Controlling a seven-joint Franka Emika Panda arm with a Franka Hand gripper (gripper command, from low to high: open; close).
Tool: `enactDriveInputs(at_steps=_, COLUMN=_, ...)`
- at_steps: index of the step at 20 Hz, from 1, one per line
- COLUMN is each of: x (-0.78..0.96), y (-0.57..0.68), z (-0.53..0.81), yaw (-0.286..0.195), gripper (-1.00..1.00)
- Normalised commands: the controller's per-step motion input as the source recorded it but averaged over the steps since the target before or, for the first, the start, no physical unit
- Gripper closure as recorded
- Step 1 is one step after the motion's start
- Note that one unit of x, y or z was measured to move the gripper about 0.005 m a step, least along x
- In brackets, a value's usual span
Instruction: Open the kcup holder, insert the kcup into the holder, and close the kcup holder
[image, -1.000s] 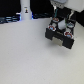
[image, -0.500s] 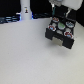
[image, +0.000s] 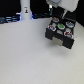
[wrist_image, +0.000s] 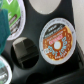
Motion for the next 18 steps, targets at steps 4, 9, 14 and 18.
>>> enactDriveInputs(at_steps=4, x=0.7, y=-0.01, z=0.47, yaw=-0.024, gripper=-1.0)
enactDriveInputs(at_steps=9, x=0.17, y=-0.19, z=0.17, yaw=0.02, gripper=-1.0)
enactDriveInputs(at_steps=14, x=0.25, y=-0.19, z=0.09, yaw=0.035, gripper=-1.0)
enactDriveInputs(at_steps=18, x=0.32, y=-0.08, z=0.15, yaw=0.024, gripper=-1.0)
